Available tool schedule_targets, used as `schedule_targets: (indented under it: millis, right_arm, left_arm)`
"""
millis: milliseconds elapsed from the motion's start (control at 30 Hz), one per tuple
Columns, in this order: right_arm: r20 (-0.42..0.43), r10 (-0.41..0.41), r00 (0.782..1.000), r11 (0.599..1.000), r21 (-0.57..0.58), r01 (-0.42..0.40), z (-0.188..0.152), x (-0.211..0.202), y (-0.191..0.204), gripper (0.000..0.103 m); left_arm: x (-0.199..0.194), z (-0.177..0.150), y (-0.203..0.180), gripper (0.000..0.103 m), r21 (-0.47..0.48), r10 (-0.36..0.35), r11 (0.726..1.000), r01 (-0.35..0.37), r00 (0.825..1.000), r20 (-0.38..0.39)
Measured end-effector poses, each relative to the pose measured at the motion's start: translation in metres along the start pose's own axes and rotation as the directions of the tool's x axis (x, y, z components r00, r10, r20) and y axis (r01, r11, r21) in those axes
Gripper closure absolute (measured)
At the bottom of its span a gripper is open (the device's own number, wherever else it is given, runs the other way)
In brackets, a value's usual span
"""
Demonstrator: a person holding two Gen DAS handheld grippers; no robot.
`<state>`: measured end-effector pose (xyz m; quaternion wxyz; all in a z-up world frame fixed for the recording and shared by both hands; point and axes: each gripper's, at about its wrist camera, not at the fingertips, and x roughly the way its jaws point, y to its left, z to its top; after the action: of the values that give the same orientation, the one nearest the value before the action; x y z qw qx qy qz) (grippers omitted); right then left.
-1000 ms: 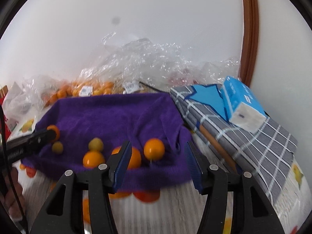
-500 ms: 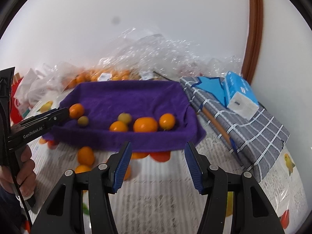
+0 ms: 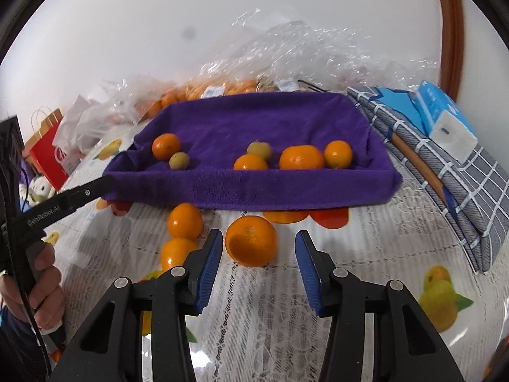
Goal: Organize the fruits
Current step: 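Withdraw from the towel and grasp a large orange with the right tool, then grasp the red apple with the left tool while the right tool holds its orange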
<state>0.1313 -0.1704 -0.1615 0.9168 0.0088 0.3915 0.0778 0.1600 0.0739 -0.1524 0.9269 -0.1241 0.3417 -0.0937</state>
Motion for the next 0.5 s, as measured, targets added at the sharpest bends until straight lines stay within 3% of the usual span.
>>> schedule_targets:
  millis: [333, 400, 500]
  right_arm:
    - [-0.06, -0.004, 0.998, 1.0, -0.026, 0.002, 0.002, 0.023, 0.006, 0.055]
    - [-0.069, -0.004, 0.998, 0.999, -0.035, 0.002, 0.002, 0.025, 0.007, 0.063]
    - [-0.064, -0.015, 0.998, 0.998, -0.054, 0.012, 0.001, 0.025, 0.01, 0.063]
  left_arm:
    - [0.0, -0.001, -0.006, 0.056, 0.021, -0.01, 1.0, 0.01, 1.0, -0.001]
    - [0.0, -0.001, -0.008, 0.056, 0.031, -0.01, 0.999, 0.011, 1.0, -0.001]
    - [0.0, -0.002, -0.01, 0.056, 0.039, -0.013, 0.999, 0.013, 1.0, 0.0]
